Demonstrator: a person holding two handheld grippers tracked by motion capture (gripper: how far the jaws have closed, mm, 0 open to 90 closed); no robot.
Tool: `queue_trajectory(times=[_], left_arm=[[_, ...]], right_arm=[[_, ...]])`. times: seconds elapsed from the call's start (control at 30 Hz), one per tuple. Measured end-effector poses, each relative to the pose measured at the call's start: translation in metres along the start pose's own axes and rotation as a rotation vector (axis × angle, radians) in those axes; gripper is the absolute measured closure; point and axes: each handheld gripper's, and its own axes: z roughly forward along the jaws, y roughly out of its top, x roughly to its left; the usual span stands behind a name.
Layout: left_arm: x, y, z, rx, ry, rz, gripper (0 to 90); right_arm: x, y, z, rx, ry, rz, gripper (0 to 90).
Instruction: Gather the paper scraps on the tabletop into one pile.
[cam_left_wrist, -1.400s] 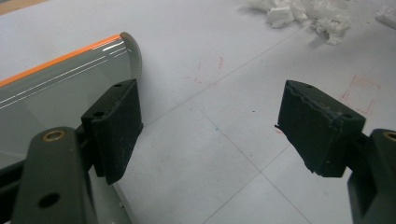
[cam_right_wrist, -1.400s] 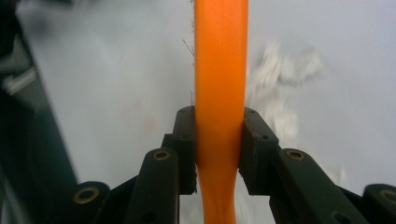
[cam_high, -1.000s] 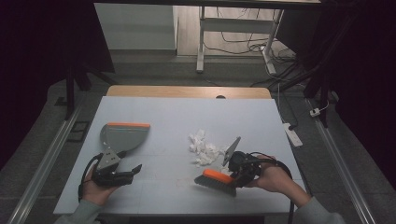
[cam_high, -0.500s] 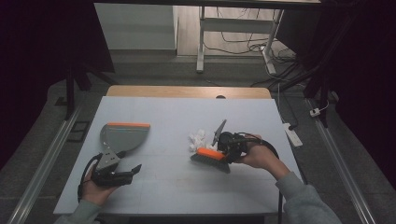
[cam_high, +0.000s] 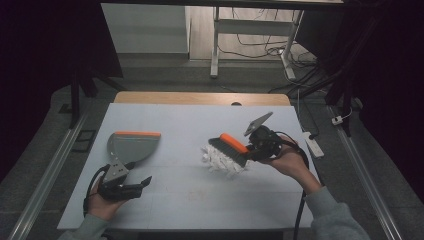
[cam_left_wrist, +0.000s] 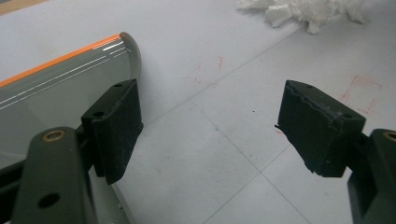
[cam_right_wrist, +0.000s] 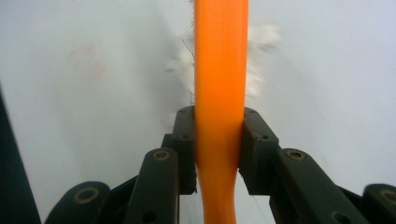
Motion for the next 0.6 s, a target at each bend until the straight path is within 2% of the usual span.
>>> queue_trajectory(times=[0.07,0.13,0.23,0.3,0.37,0.4,0.47,0.6], left_arm=[[0.0,0.0,0.0,-0.001,0.0,-0.002,22.2],[0.0,0.0,0.0,-0.002,0.0,-0.003,22.2],[0.0,0.0,0.0,-0.003,0.0,0.0,22.2],[-0.001,0.001,0.0,-0.001,-0.002,0.002,22.2],[0.0,0.001,0.0,0.0,-0.003,0.003,22.2],[0.0,0.001,0.0,-0.001,-0.004,0.003,22.2],[0.0,0.001,0.0,-0.001,-0.005,0.003,22.2],[0.0,0.0,0.0,-0.002,-0.005,0.003,22.2]], right_arm=[[-0.006,-0.007,-0.004,0.012,-0.063,0.106,69.8],[-0.013,-0.016,-0.004,0.048,-0.117,0.229,69.8],[-0.024,-0.032,0.002,0.123,-0.162,0.423,69.9],[-0.031,-0.042,0.008,0.172,-0.192,0.502,69.9],[-0.036,-0.048,0.016,0.204,-0.182,0.549,69.9],[-0.037,-0.049,0.02,0.221,-0.171,0.556,70.0],[-0.035,-0.044,0.026,0.214,-0.163,0.555,69.9],[-0.027,-0.025,0.04,0.202,-0.134,0.521,70.0]])
